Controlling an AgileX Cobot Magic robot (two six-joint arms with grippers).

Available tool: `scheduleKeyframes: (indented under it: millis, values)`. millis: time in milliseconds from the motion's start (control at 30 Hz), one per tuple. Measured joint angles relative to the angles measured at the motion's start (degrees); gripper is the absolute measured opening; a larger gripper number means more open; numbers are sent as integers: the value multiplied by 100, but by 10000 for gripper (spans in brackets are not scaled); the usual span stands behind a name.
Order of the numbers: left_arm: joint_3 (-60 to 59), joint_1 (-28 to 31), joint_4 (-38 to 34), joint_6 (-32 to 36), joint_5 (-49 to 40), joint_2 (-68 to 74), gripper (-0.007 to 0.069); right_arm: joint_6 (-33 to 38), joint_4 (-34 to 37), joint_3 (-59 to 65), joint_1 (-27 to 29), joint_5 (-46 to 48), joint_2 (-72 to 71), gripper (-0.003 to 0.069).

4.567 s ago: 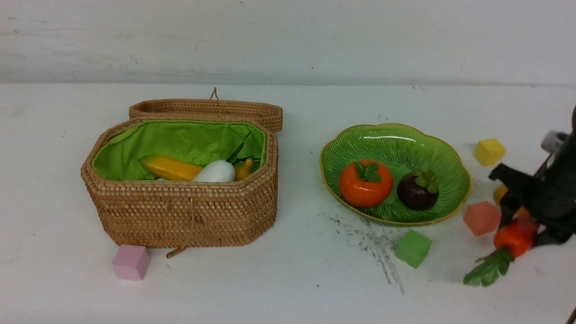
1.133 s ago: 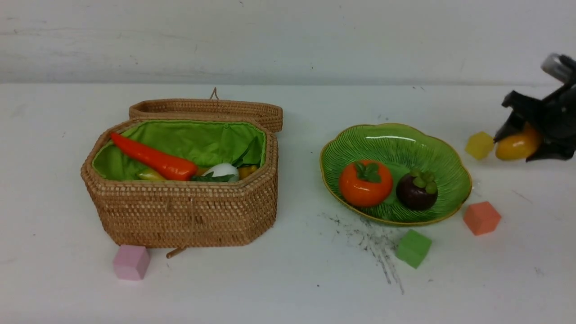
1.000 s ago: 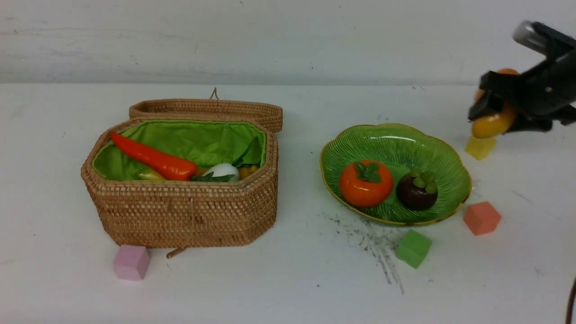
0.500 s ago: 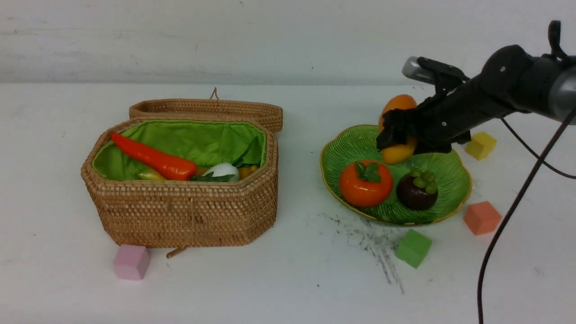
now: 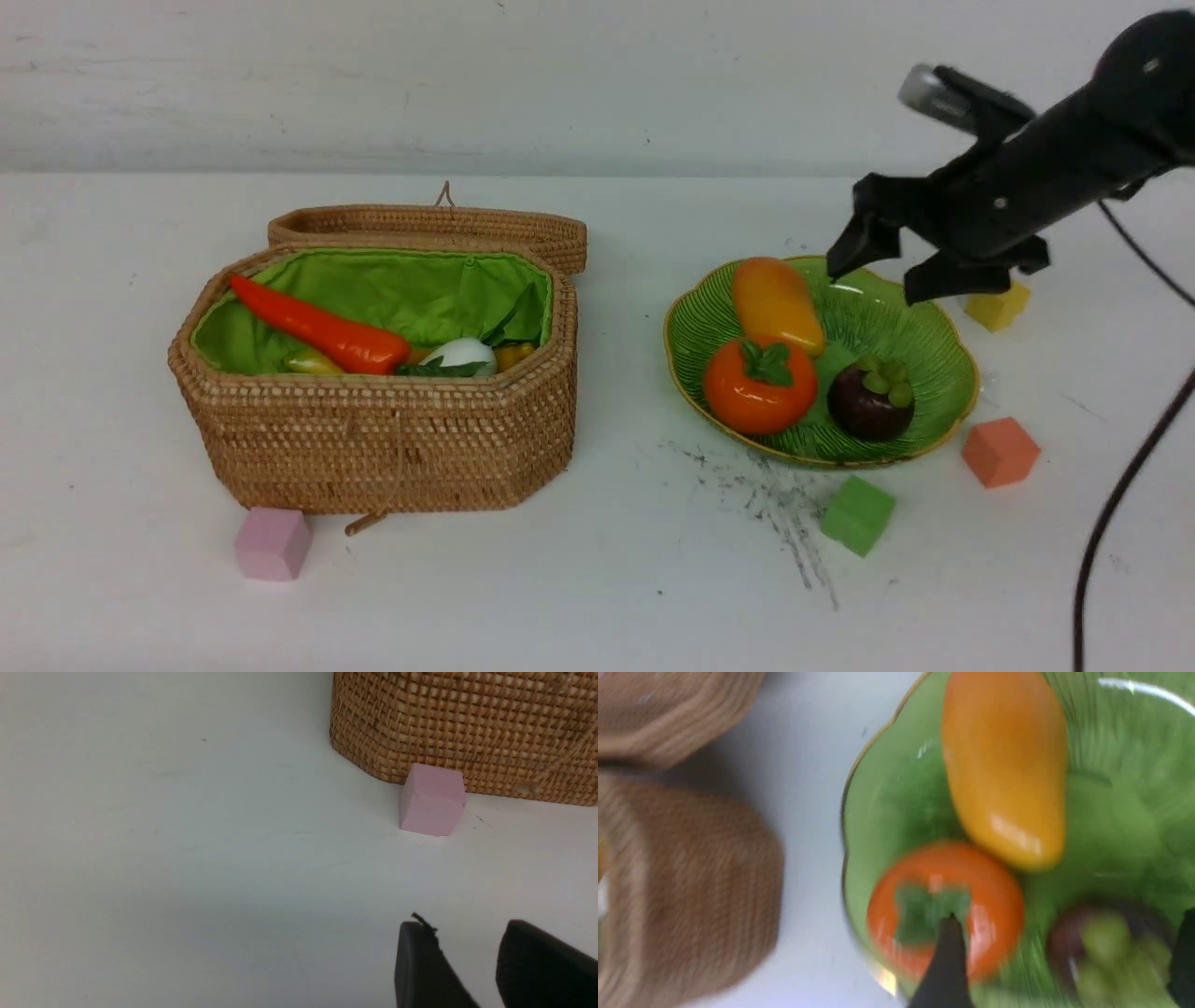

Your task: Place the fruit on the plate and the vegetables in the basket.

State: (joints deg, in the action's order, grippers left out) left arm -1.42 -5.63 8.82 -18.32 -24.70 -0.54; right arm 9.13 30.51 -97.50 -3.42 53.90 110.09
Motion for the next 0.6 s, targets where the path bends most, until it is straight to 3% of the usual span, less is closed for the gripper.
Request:
scheduleKeyframes:
  millis: [167,200,233,400,500,600]
  values:
    - [0,0,0,0,0,0,238,-89,-603,0,173,1369,-1169,440]
    - [0,0,0,0,0,0,238,-207,-825,14,186,1573,-1637,379]
    - [0,0,0,0,0,0,238,-240,-846,25,186,1585,-1700,371]
    - [0,0,0,0,0,0,238,-561,-1202,795,188,1679,-3560,157]
    - [0,0,0,0,0,0,238,-561,-1273,1873,188,1423,-4782,41]
    - [0,0,0,0,0,0,238,-476,-1273,2934,188,1037,-5820,-8]
